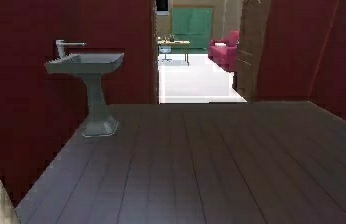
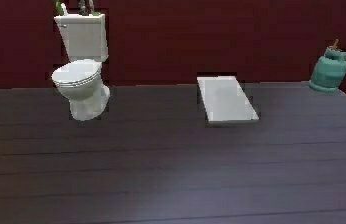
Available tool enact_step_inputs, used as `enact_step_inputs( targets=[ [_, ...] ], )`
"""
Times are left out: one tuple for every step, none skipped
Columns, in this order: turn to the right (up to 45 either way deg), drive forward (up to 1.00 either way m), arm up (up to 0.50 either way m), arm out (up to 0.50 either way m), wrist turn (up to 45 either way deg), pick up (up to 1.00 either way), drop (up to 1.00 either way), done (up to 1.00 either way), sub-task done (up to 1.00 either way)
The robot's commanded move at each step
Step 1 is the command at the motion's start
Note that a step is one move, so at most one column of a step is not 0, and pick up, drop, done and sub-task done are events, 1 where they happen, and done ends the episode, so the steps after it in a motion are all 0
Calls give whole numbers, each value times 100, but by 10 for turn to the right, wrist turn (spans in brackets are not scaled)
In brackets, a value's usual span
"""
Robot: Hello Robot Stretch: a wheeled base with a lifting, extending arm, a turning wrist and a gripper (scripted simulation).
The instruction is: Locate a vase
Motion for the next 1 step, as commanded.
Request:
enact_step_inputs(
  targets=[
    [450,0,0,0,0,0,0,0,0]
  ],
)
